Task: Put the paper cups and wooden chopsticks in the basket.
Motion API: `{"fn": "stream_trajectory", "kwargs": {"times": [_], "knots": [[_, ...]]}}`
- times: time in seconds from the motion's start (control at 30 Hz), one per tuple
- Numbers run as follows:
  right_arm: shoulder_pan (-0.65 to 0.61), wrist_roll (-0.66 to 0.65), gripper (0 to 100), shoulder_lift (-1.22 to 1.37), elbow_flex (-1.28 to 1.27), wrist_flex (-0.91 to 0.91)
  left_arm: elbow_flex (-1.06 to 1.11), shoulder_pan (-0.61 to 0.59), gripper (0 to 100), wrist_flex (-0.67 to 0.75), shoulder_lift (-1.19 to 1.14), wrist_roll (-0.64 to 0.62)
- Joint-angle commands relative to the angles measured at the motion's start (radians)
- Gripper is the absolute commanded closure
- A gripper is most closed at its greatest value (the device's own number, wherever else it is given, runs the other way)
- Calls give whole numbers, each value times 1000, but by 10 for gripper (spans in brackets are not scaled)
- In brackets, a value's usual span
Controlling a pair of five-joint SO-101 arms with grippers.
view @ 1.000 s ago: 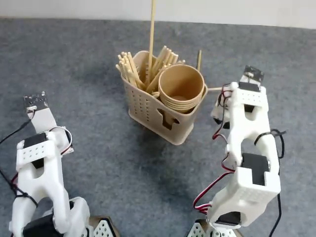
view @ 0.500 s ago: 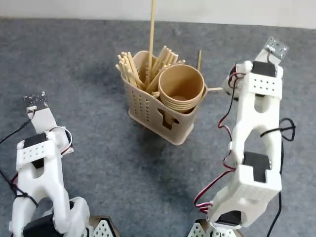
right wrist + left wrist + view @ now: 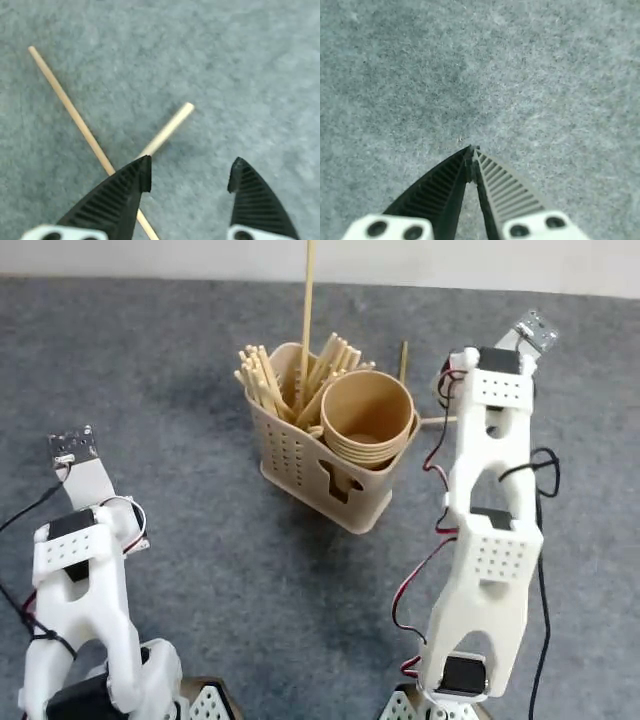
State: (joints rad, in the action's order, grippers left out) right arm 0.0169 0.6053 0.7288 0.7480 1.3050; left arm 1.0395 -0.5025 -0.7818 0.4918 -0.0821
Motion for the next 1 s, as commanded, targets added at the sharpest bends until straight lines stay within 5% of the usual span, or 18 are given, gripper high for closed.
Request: {"fn": "stream_trajectory", "kwargs": {"times": [0.0,0.53,0.73,0.97], "knots": [[-31,12,738,35,127,-12,-1,-5,993,11,31,-3],[-36,9,748,377,435,-2,-1,-5,993,11,31,-3],[-36,-115,930,383,435,73,-1,-5,993,11,31,-3],[-30,-152,994,364,452,150,-1,-5,993,11,31,-3]]}}
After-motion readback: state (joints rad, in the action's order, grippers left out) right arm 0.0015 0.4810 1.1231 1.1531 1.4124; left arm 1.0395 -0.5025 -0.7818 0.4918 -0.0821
